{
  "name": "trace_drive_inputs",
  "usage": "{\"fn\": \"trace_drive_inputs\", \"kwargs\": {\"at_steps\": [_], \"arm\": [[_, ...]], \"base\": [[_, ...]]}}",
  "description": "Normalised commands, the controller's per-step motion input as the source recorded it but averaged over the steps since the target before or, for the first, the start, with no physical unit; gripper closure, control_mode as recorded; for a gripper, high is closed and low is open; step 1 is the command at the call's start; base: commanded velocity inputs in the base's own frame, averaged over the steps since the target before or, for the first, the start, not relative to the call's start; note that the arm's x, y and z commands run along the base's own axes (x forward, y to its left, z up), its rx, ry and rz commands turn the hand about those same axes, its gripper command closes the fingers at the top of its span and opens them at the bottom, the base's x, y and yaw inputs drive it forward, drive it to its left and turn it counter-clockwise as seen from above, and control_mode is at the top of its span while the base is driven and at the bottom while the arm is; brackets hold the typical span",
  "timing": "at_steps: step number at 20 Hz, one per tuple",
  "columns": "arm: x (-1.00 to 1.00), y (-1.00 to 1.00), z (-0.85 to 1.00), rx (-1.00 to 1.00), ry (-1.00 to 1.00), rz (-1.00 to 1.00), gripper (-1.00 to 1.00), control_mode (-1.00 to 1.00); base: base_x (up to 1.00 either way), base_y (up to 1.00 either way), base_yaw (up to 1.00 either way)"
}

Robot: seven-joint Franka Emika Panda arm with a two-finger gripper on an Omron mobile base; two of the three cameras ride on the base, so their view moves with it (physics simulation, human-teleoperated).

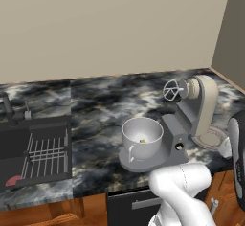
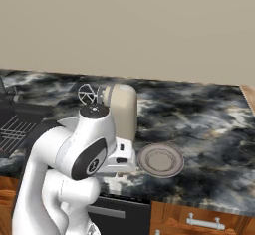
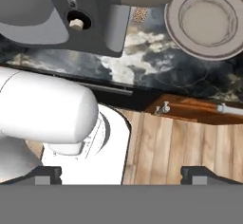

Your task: Add butter and sugar cubes to the stand mixer bowl and then turn on the stand mixer to begin making frosting.

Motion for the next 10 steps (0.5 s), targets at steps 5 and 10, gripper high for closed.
{"fn": "trace_drive_inputs", "kwargs": {"at_steps": [5, 10], "arm": [[0.23, -0.49, -0.18, 0.05, -0.18, 0.14, -1.0, -1.0], [0.27, -0.12, -0.05, 0.07, -0.33, 0.28, -1.0, -1.0]], "base": [[0.0, 0.0, 0.0], [0.0, 0.0, 0.0]]}}
